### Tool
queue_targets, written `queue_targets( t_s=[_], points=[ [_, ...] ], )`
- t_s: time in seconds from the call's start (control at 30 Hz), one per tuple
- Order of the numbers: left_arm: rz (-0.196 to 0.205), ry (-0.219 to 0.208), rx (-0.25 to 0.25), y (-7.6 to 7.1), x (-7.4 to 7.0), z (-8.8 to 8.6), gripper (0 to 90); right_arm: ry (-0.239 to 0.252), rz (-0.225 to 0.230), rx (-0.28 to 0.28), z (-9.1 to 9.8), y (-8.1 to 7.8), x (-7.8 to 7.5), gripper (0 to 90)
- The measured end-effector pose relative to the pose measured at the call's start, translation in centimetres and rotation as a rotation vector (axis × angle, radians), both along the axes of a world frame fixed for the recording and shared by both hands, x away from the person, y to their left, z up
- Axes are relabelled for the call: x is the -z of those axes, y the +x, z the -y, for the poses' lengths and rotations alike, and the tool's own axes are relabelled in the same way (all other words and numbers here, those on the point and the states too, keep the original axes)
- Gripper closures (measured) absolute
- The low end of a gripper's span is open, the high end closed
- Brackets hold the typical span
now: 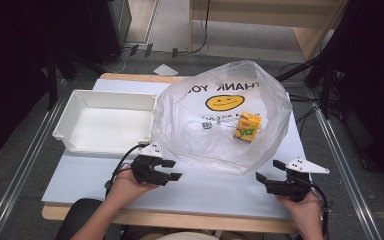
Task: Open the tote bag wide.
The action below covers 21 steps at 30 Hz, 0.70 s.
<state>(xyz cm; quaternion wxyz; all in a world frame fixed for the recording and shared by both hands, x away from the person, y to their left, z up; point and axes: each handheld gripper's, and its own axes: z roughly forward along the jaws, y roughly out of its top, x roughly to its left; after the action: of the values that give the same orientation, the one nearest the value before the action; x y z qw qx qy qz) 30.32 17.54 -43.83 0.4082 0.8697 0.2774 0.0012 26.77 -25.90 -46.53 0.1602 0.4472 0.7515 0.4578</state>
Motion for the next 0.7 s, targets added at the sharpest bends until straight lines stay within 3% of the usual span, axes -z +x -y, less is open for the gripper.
queue_targets(
  t_s=[0.23,0.63,0.7],
  points=[
    [0.002,0.007,0.002,0.03,0.11,-0.1,46.8,-0.007,0.001,0.003,0.0,0.07,0.05,16.3],
    [-0.008,-0.016,-0.017,0.2,0.05,-0.21,47.6,0.018,0.0,-0.004,0.47,0.1,-0.05,28.0],
    [-0.002,-0.013,-0.021,0.19,-0.01,-0.25,51.1,0.019,0.0,-0.008,0.64,0.1,-0.12,30.8]
  ],
)
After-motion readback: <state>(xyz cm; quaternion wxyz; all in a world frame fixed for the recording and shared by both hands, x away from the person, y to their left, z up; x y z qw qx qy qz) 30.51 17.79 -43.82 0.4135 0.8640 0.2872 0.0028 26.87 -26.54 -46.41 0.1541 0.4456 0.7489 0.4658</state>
